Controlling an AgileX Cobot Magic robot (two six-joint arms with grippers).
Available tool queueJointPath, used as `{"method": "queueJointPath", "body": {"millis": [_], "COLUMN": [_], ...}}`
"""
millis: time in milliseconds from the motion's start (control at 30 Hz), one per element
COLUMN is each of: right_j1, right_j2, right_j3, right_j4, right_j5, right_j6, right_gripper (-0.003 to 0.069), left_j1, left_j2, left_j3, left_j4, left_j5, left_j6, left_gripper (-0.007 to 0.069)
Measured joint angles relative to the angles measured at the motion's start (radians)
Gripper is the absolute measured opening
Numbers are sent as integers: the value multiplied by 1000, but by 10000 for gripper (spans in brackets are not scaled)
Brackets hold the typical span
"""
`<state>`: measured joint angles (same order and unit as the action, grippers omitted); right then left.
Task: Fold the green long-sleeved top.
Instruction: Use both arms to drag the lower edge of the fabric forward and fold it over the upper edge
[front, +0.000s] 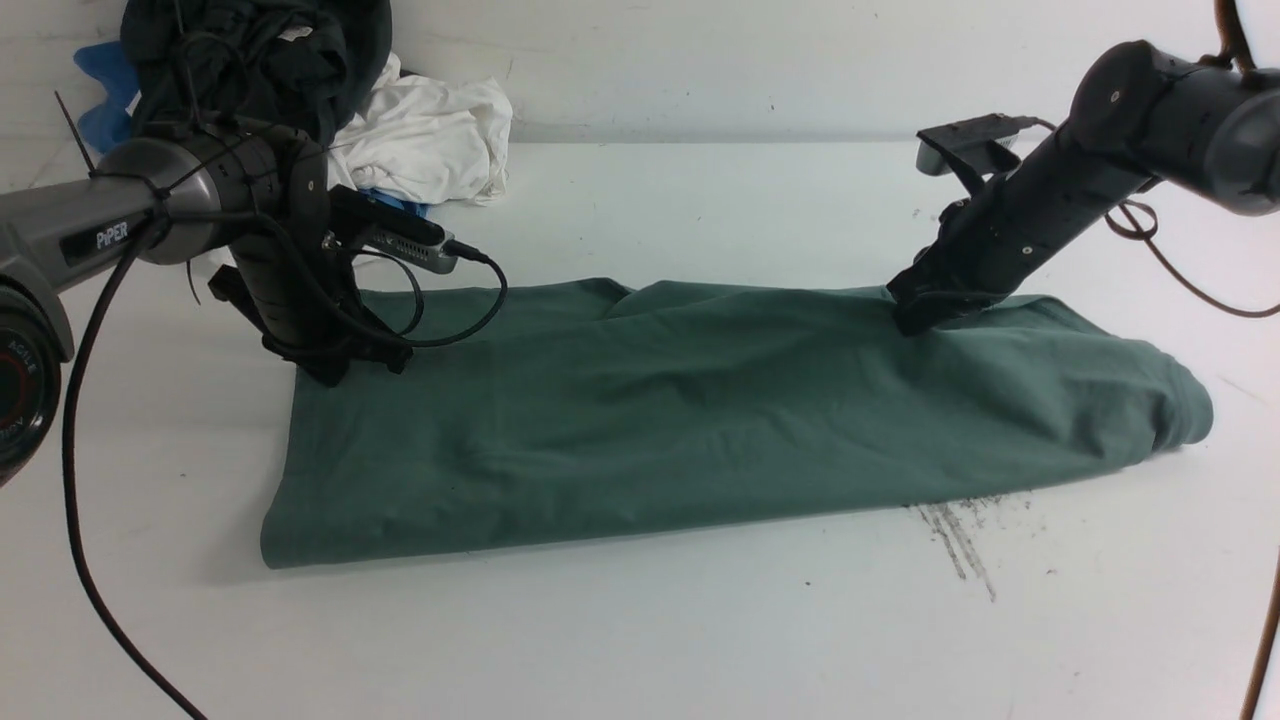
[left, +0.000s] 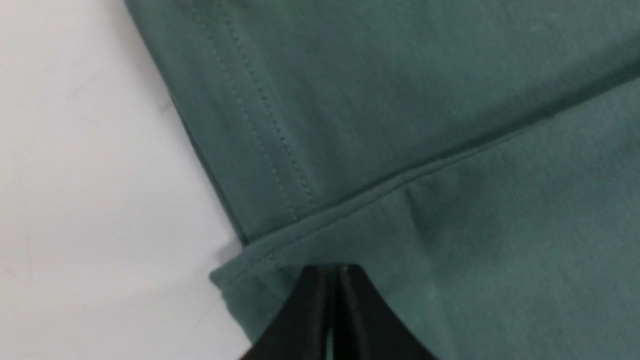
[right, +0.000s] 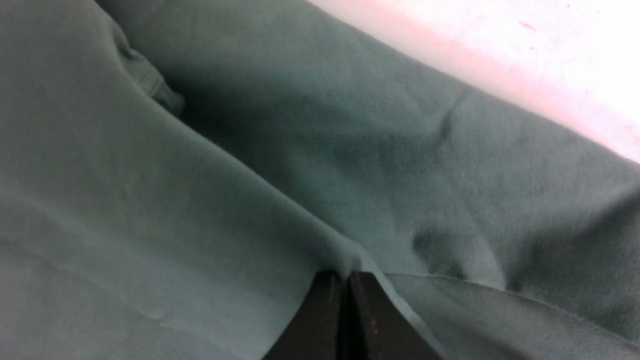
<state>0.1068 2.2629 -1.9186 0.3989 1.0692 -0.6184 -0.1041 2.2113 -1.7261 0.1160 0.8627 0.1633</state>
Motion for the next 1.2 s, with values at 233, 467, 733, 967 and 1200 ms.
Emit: {"method": "queueJointPath", "body": {"millis": [233,467,733,967,1200], "right_j1": [1,1,1,1,1], "right_j2": [-41,-69,-69,-69,-69], "right_j3": [0,0,0,0,0], "right_j4": [-19,-39,-42,-42,-41], "right_j5": [11,16,17,23,26], "right_j6": [29,29,32,33,33], "right_gripper": [-3,-3,-3,-3,-3], "left_j1": [-1,1,16,16,12], "left_j2": [-87,-91,14,23,15], "left_j3": [1,1,-2,-8,-7], "left_j4": [10,-5,16,26,26], "left_j5": [-11,-29,-26,-31,-29], "left_j6": [0,-1,-29,-79,-85], "left_gripper": [-8,7,242,177,1]}}
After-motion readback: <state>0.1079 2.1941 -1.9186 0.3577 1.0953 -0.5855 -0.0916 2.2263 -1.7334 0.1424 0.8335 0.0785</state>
